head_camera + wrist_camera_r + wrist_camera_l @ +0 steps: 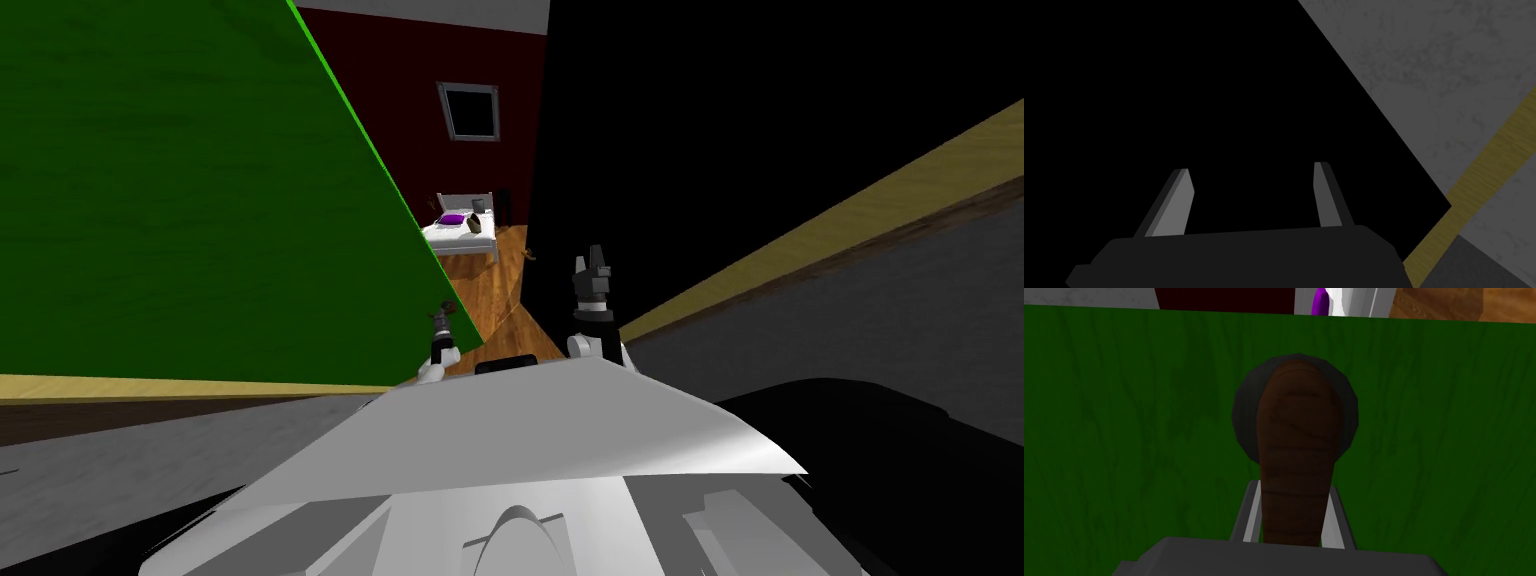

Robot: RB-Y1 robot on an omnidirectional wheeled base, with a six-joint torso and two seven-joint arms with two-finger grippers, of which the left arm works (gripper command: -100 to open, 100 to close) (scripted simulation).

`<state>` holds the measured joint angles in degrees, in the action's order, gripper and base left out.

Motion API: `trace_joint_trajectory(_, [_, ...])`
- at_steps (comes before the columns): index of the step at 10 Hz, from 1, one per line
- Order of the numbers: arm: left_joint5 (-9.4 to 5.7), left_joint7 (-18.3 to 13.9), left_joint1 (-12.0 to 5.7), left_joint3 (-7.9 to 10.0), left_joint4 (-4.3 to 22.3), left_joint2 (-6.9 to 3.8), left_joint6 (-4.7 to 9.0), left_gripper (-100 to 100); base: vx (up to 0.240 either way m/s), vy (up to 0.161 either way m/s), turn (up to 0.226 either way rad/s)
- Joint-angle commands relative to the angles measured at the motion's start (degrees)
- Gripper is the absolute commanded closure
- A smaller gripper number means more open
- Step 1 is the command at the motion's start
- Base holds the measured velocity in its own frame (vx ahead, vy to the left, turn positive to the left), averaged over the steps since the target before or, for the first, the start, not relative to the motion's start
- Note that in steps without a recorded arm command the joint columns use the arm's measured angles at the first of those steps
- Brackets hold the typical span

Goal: Push the door open

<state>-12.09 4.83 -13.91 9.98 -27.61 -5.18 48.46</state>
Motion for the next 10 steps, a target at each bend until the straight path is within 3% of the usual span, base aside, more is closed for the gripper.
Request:
trace_joint_trajectory(1, [-0.88,0.84,-0.57,1.59,0.25,-0.71,0.58,100,0.180,-0.039,0.063])
trace_joint_trajectory(5, [-2.21,2.77,-0.79,3.85,0.59,-0.11,0.83,100,0.209,-0.035,0.083])
trace_joint_trajectory(10, [-3.35,4.43,-0.98,5.80,0.89,0.57,1.04,100,0.139,-0.034,0.053])
